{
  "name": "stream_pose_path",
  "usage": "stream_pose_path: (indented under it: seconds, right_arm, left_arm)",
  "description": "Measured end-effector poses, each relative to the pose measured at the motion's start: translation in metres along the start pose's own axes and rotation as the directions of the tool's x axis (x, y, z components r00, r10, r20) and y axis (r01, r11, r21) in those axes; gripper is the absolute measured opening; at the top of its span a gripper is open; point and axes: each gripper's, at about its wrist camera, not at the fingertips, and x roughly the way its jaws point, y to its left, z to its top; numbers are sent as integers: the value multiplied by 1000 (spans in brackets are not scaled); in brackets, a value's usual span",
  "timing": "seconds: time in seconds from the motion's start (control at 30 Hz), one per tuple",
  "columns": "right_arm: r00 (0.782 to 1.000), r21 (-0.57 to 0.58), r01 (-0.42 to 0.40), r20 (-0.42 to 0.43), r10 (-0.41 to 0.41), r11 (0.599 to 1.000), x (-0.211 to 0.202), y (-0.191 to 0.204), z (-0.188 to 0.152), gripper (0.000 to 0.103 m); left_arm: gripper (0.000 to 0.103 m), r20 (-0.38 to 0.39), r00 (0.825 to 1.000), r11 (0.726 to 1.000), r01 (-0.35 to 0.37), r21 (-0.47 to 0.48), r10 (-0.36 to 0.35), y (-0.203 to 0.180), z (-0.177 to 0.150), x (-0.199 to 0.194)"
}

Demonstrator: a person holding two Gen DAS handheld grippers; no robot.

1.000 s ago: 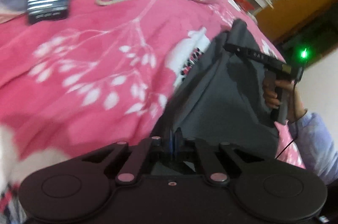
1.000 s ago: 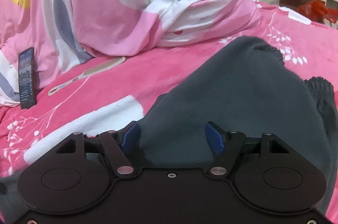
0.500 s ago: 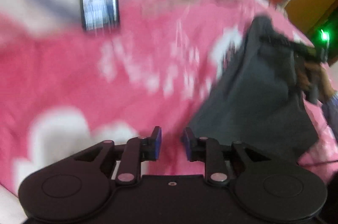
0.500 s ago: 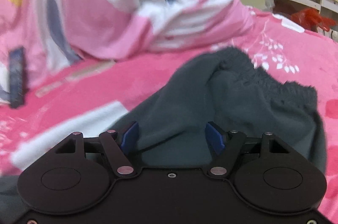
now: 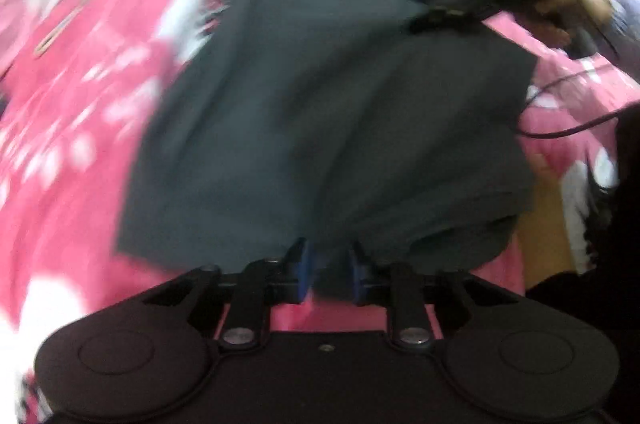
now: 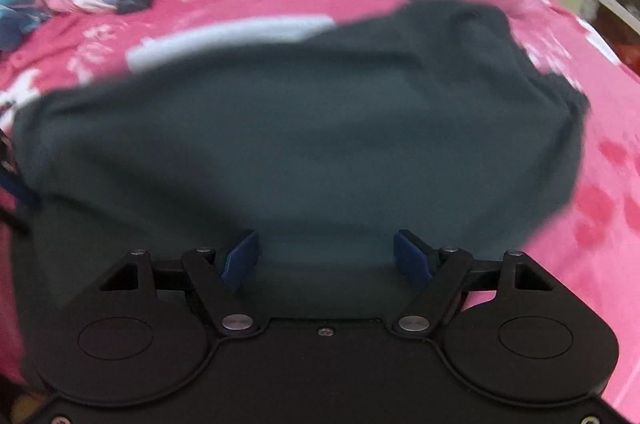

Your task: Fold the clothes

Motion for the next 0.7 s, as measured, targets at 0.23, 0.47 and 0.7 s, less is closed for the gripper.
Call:
stream_pose_path:
  seconds: [0.23,0.47,0.7]
  right_arm:
    - [989,241,57,115,-87,969,-50,-36,-30,83]
    - [996,237,-94,23,91,967,-46,2,-62,84]
    - [997,223,-72,11,72,972,-60,25,-66,84]
  left_arm:
    - [24,64,998,1000,9,-18,-8,-1,18,-27]
    - [33,122,951,955,269,127,-284,-46,91,33]
    - [40,131,958,903,188,386,-255,-68,68,28]
